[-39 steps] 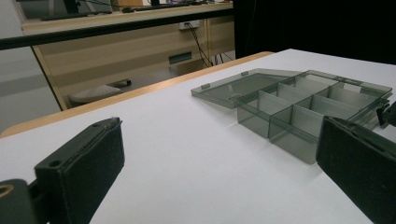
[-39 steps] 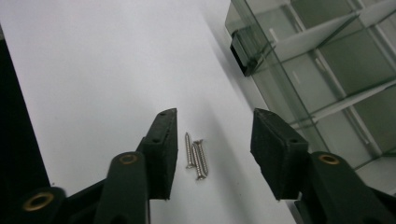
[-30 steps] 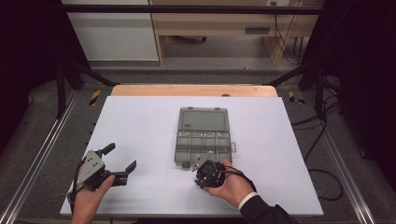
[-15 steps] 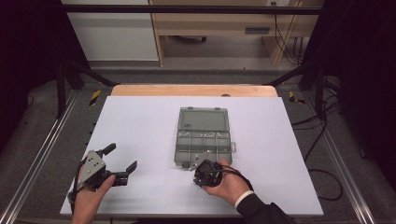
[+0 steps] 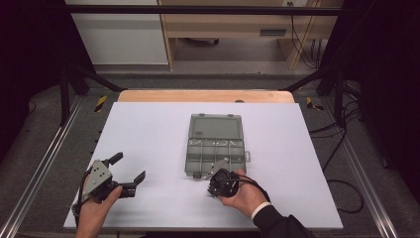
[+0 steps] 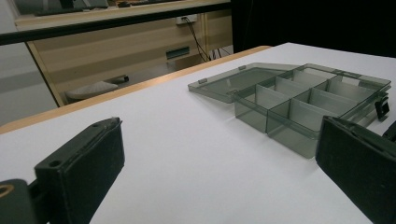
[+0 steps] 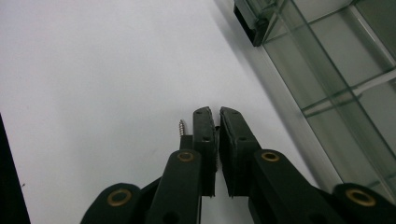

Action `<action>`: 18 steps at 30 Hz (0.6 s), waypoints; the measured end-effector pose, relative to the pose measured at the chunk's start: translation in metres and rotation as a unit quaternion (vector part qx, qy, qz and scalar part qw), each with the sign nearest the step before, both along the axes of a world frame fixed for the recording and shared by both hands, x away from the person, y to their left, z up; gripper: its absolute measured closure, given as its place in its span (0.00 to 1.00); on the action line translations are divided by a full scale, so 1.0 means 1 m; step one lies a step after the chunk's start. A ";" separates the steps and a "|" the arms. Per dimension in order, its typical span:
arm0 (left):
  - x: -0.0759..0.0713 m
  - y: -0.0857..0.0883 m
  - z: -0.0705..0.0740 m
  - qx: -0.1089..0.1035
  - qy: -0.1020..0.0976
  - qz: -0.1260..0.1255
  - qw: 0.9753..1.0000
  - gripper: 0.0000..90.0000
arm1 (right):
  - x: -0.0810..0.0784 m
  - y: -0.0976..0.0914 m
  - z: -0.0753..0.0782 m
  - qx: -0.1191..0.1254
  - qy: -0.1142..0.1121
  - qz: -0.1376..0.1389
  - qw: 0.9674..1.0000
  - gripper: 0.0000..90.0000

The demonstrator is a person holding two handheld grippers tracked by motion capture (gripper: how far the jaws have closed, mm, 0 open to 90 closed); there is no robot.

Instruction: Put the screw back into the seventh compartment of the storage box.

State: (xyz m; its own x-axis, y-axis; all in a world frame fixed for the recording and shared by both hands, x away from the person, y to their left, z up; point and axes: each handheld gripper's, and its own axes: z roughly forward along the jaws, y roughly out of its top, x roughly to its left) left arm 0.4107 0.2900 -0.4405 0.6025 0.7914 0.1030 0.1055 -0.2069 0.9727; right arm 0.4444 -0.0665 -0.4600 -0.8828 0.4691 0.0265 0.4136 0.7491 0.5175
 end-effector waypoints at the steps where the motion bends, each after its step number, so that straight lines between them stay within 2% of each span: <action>1: 0.000 0.000 0.000 0.000 0.000 0.000 1.000 0.01 | 0.001 -0.001 0.000 -0.001 -0.001 0.001 1.000 0.97; 6: 0.000 0.000 0.000 0.000 0.000 0.000 1.000 0.01 | 0.001 -0.002 0.000 0.004 0.003 -0.002 1.000 0.97; 10: 0.000 0.000 0.000 0.000 0.000 0.000 1.000 0.01 | 0.000 -0.002 0.002 0.005 -0.002 0.000 1.000 0.97; 16: 0.000 0.000 0.000 0.000 0.000 0.000 1.000 0.01 | -0.004 -0.003 0.024 0.018 -0.018 0.004 1.000 0.97; 18: 0.000 0.000 0.000 0.000 0.000 0.000 1.000 0.01 | -0.004 -0.005 0.033 0.023 -0.029 0.007 0.999 0.97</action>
State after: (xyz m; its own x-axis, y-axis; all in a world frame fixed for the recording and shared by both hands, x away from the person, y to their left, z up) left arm 0.4106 0.2903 -0.4404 0.6021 0.7917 0.1031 0.1054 -0.2068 0.9727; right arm 0.4405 -0.0716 -0.4271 -0.8895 0.4569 -0.0039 0.3719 0.7288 0.5749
